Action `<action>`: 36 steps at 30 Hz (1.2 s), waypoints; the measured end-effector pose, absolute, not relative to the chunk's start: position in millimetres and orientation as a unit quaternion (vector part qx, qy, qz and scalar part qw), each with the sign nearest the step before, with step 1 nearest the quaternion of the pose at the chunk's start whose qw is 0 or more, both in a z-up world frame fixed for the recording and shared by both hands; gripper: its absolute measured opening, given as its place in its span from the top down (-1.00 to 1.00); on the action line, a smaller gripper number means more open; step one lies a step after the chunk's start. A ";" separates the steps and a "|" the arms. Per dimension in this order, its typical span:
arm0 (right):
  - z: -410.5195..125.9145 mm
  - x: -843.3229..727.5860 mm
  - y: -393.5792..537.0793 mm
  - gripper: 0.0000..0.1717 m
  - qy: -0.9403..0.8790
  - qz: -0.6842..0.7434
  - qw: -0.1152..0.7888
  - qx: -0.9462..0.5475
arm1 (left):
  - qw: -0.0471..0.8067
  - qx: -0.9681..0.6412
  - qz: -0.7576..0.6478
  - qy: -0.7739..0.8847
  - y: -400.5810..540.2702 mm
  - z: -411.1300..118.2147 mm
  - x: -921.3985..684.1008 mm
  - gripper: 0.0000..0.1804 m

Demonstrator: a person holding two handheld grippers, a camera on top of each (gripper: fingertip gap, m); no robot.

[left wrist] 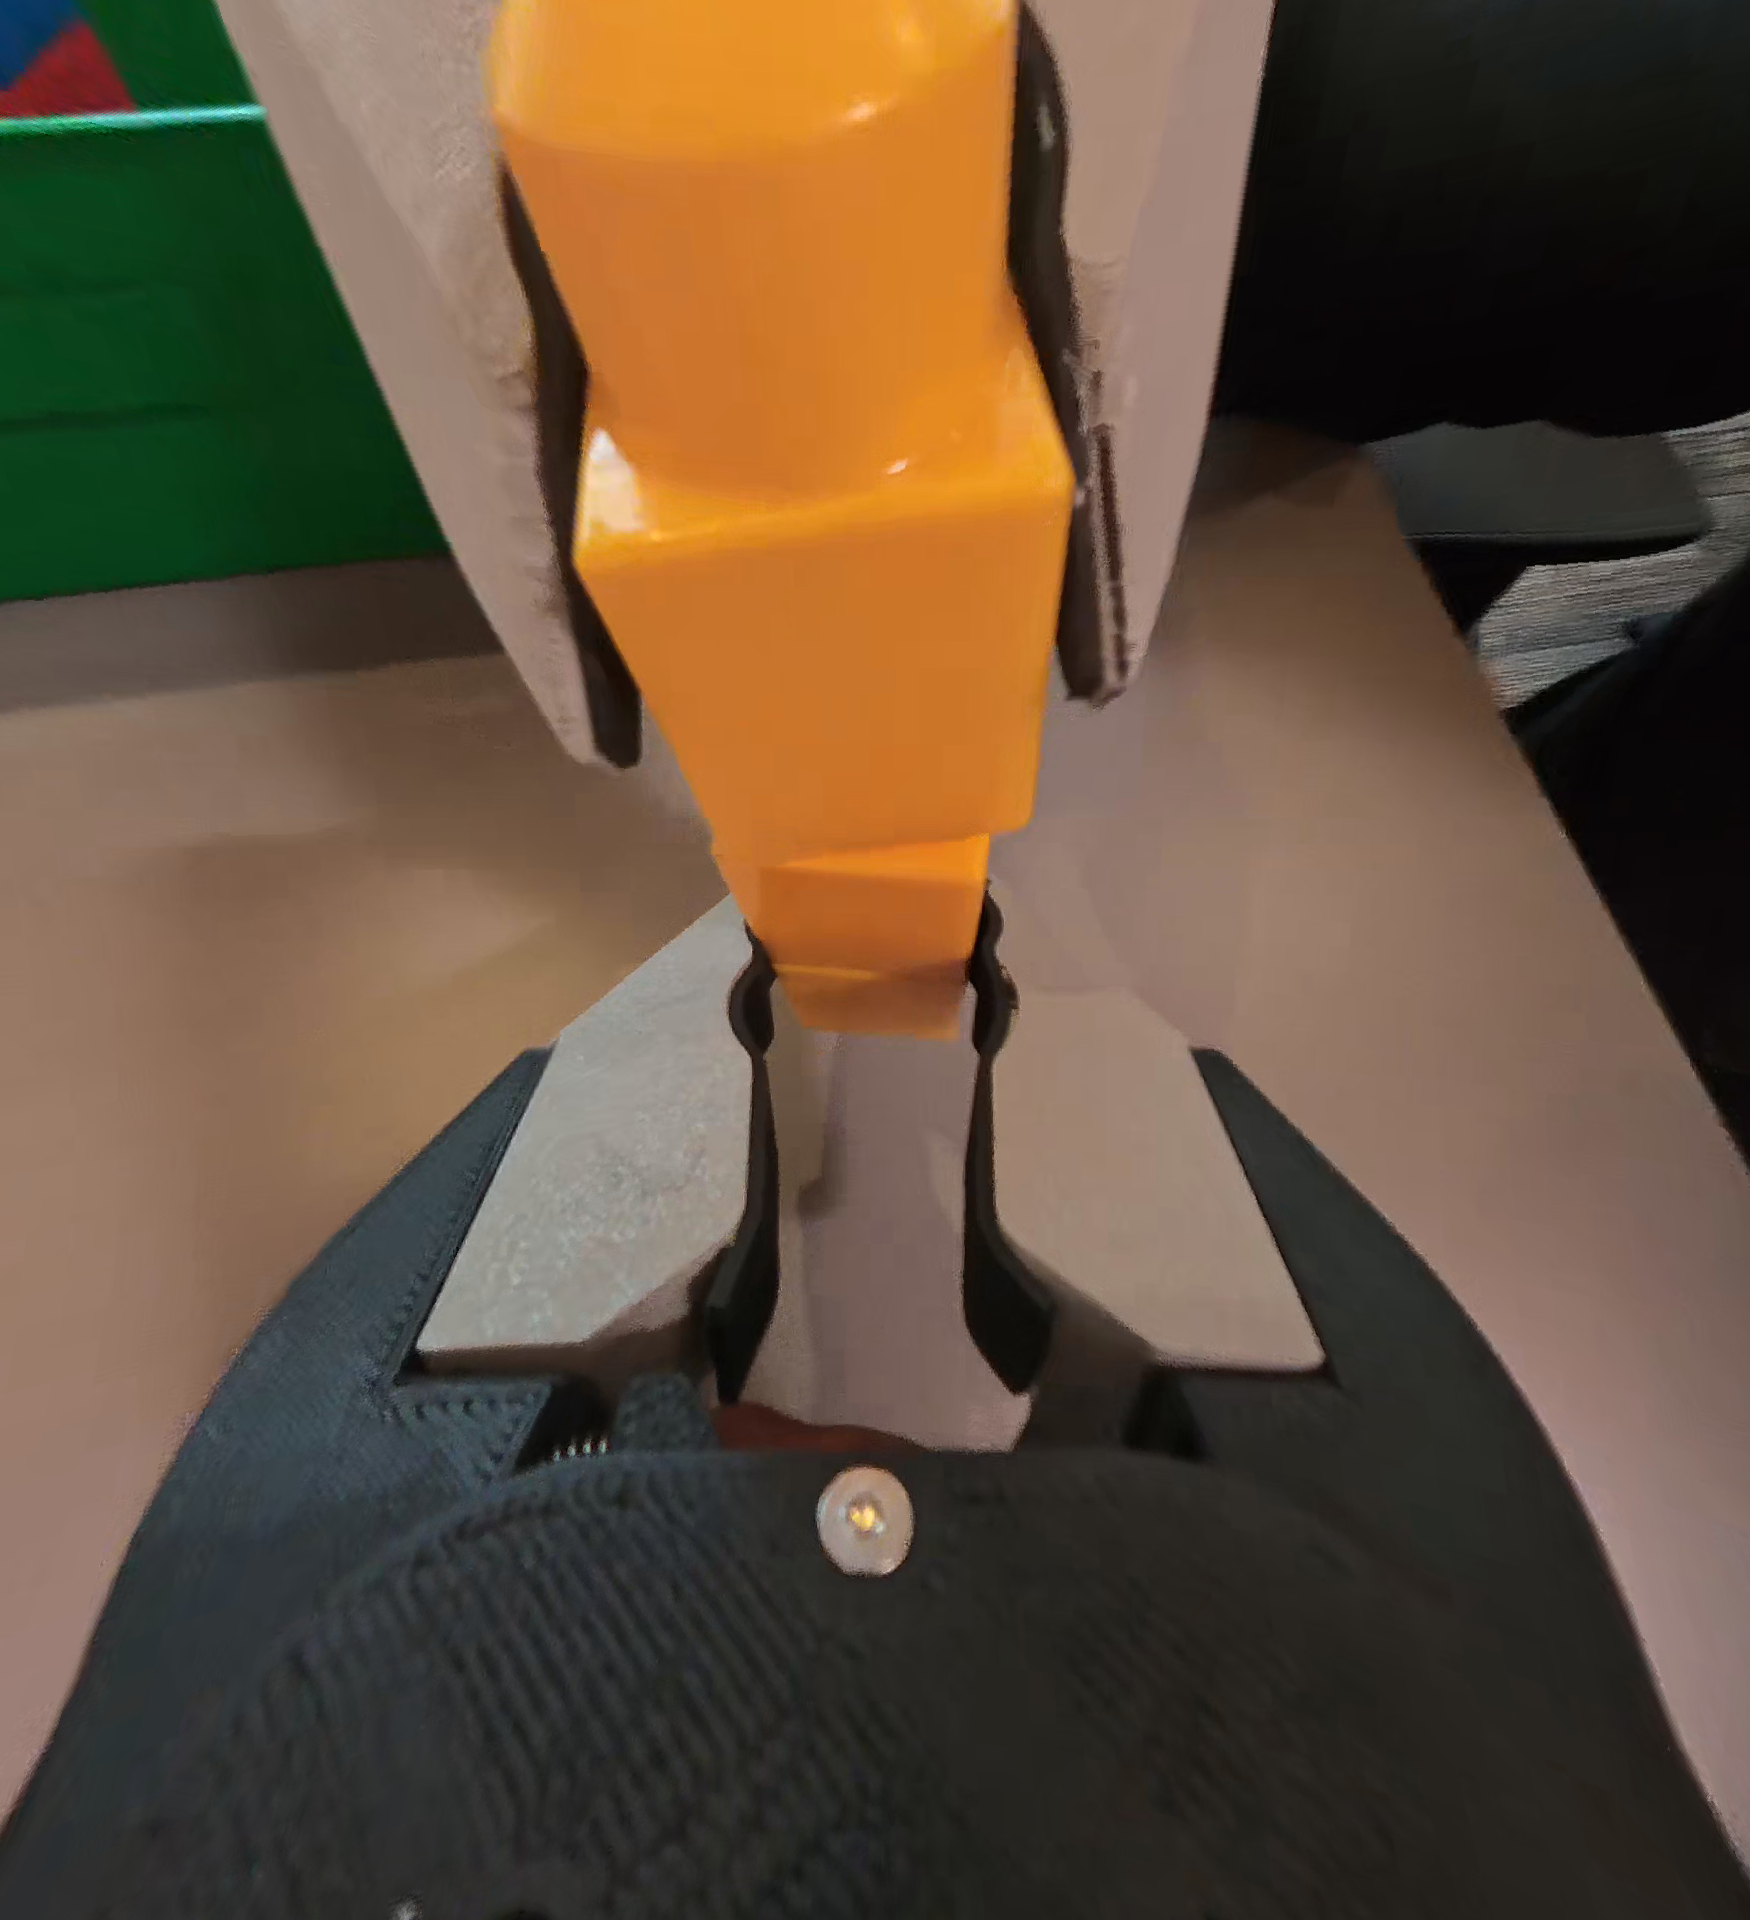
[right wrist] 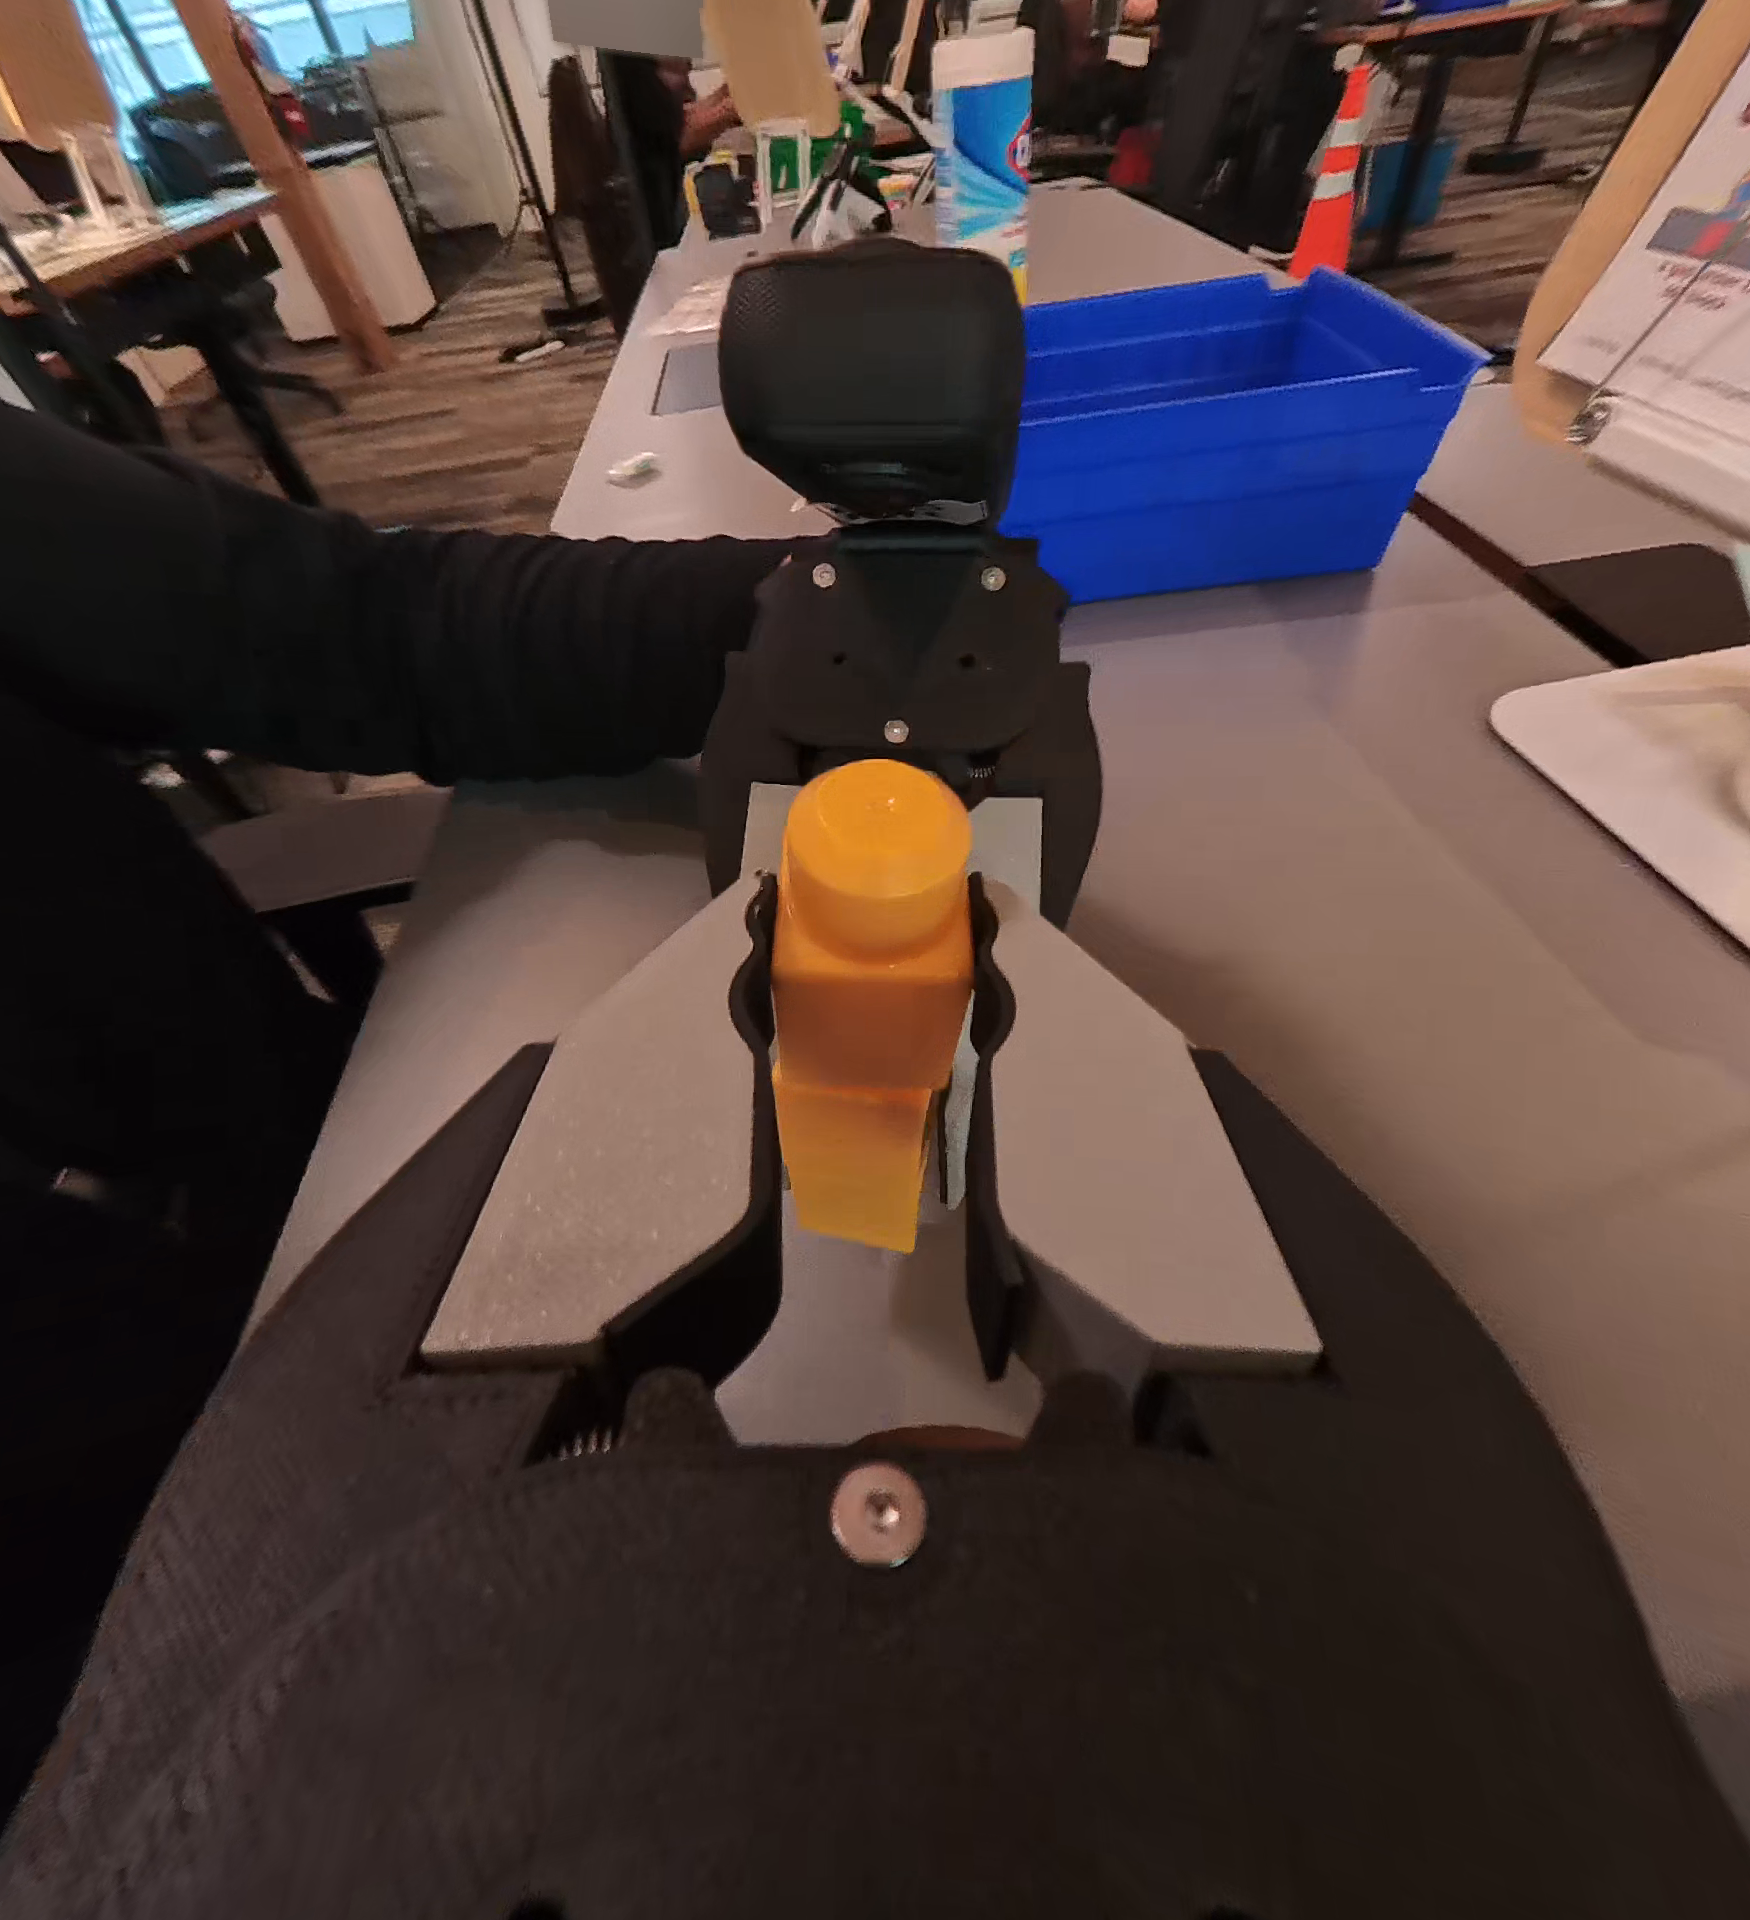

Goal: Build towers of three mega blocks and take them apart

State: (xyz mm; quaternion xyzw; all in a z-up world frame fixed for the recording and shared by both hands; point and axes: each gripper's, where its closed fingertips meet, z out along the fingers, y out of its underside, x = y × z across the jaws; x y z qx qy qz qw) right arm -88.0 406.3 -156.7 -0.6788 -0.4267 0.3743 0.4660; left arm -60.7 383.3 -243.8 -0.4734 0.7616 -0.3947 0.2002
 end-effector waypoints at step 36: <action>-147.6 -83.8 423.2 0.61 -0.400 0.322 0.525 -0.679 | 0.223 -0.562 -0.392 0.693 405.1 -224.0 -53.1 0.38</action>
